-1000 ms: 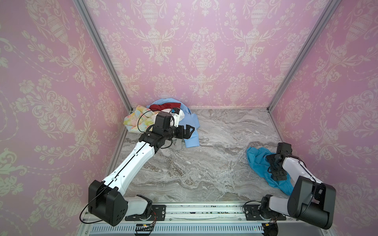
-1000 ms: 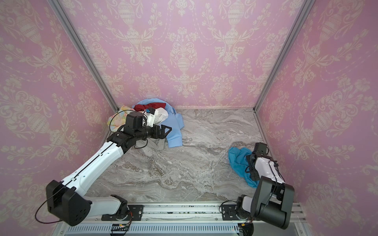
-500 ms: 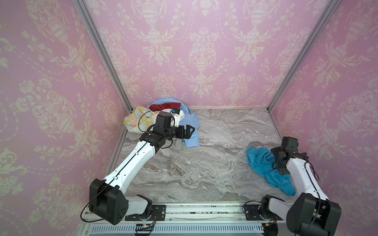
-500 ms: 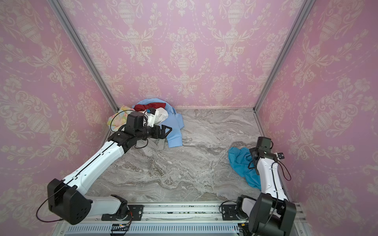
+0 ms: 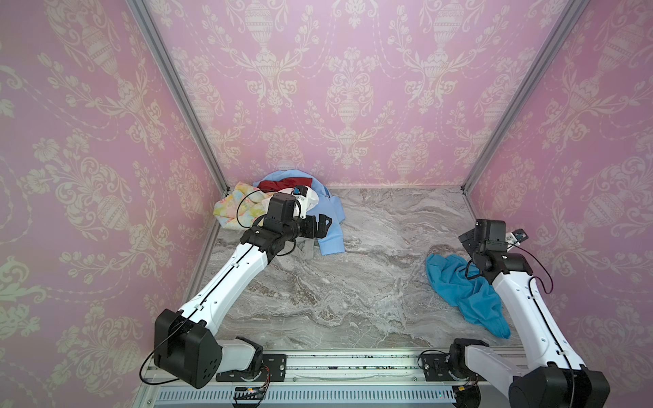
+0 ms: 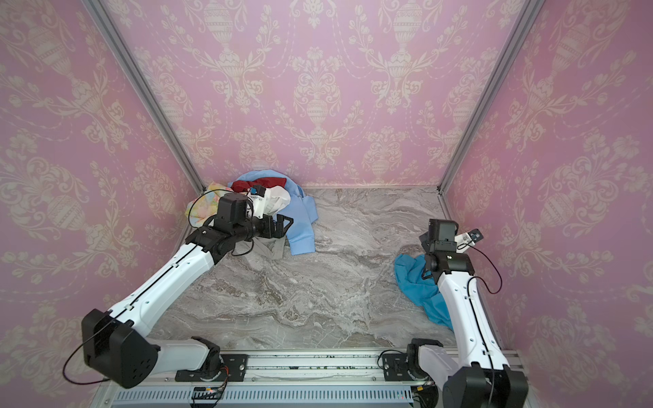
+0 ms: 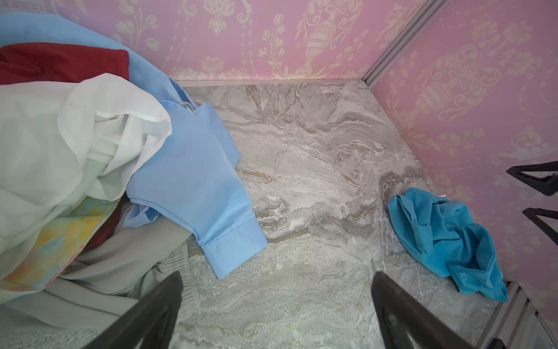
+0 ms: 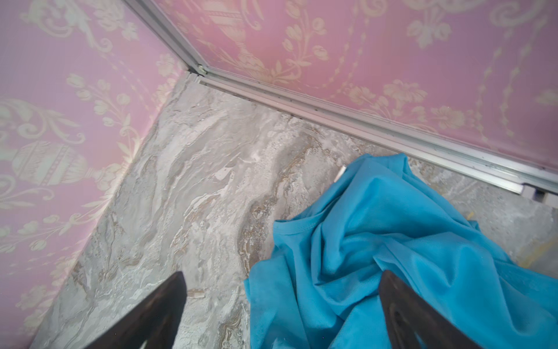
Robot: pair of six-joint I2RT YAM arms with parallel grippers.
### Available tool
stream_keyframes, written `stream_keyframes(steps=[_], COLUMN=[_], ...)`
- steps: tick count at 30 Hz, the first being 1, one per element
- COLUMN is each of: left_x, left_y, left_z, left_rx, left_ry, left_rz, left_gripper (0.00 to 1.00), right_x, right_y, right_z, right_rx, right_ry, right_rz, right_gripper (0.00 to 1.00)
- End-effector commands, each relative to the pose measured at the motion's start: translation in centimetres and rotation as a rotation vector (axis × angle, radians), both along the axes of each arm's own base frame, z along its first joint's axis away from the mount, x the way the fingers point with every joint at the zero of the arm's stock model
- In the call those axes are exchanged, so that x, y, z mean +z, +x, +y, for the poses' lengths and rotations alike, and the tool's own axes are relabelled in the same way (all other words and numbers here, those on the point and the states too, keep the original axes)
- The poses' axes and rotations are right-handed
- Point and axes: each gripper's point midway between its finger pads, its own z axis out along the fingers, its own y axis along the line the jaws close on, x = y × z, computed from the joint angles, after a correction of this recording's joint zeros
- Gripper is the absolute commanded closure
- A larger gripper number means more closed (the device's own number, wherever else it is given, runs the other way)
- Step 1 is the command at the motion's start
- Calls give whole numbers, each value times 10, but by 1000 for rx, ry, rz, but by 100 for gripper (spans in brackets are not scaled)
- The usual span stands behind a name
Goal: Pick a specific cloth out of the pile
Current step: 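Release the turquoise cloth and raise the right gripper while the left arm withdraws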
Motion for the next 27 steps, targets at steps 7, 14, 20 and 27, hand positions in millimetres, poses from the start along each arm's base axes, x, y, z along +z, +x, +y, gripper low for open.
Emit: stream_keyframes(steps=[7,14,20,27], left_x=[7,11,-12,-53], left_y=[20,19,17,24], left_z=[75,137,174,201], left_rx=[278,476,601,671], left_ry=[75,151,217,295], left_rz=[-99,-205,-252,-234], left_gripper=[1,1,1,1], right_x=[69,76,52,20], right_y=[45,56,56,62], right_z=[45,84,94,100], right_rx=[355,617,695,738], right_ry=[-221,-365,-465,-524], right_rz=[-236,-291,-258,-262], right_gripper=[0,0,0,0])
